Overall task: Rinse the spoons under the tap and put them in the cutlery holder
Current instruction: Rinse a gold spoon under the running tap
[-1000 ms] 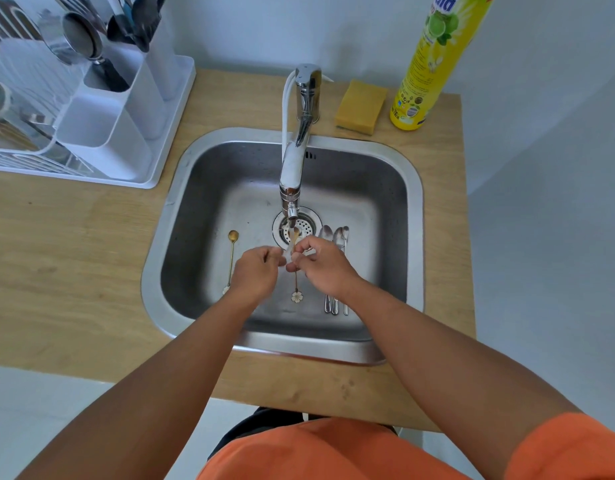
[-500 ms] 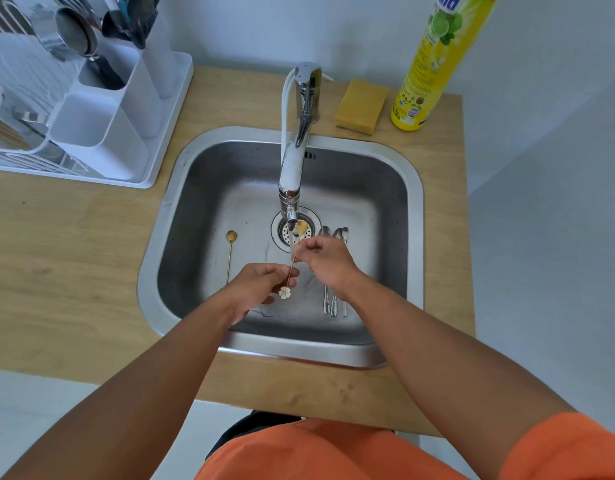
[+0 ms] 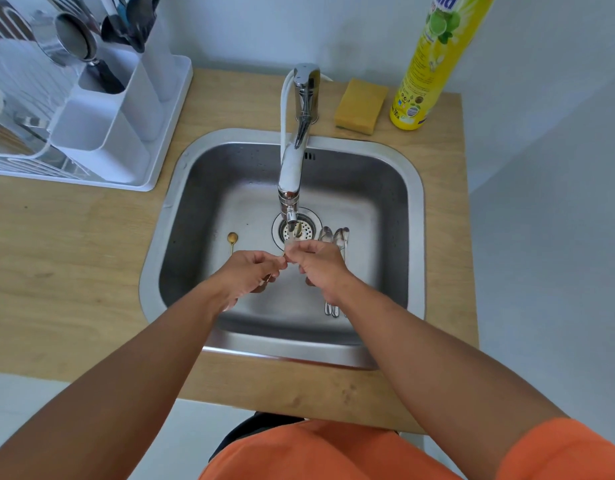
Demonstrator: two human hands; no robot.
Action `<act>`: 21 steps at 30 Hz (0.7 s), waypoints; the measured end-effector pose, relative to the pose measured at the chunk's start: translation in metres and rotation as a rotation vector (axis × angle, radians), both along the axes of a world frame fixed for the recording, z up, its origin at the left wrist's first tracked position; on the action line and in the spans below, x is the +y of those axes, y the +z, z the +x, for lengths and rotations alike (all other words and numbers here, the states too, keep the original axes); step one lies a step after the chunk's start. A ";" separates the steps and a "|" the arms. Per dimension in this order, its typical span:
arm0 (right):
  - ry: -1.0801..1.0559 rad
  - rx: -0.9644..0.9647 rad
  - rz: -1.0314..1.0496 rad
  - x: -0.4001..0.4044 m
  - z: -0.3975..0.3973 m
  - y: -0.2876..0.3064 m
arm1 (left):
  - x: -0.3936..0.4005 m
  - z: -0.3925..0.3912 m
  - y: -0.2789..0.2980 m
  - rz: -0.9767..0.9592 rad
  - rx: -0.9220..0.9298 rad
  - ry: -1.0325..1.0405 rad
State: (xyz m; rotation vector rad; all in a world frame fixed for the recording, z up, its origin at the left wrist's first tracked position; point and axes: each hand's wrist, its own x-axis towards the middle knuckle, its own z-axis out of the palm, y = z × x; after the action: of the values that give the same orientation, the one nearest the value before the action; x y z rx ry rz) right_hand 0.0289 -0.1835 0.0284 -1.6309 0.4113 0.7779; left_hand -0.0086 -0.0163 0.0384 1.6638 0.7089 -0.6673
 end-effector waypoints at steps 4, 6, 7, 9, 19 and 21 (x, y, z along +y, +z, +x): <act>-0.051 0.016 -0.004 -0.003 0.001 -0.001 | -0.007 -0.004 -0.005 0.028 -0.007 -0.024; -0.093 0.036 -0.009 -0.003 0.000 0.000 | -0.010 -0.006 -0.007 0.044 -0.013 -0.045; -0.118 0.044 -0.012 -0.002 -0.002 0.000 | -0.011 -0.006 -0.008 0.051 -0.030 -0.049; -0.138 0.031 -0.025 0.000 -0.008 -0.003 | -0.014 -0.006 -0.009 0.086 -0.090 -0.046; -0.117 -0.058 -0.028 -0.002 0.006 0.007 | -0.020 -0.017 -0.007 0.224 -0.201 -0.075; -0.125 -0.059 -0.029 -0.004 0.009 0.008 | -0.020 -0.017 -0.005 0.200 -0.182 -0.065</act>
State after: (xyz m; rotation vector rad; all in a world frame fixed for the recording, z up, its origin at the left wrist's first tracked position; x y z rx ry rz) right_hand 0.0376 -0.1873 0.0361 -1.6351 0.4792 0.6312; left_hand -0.0253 -0.0363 0.0329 1.9111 0.6074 -0.4947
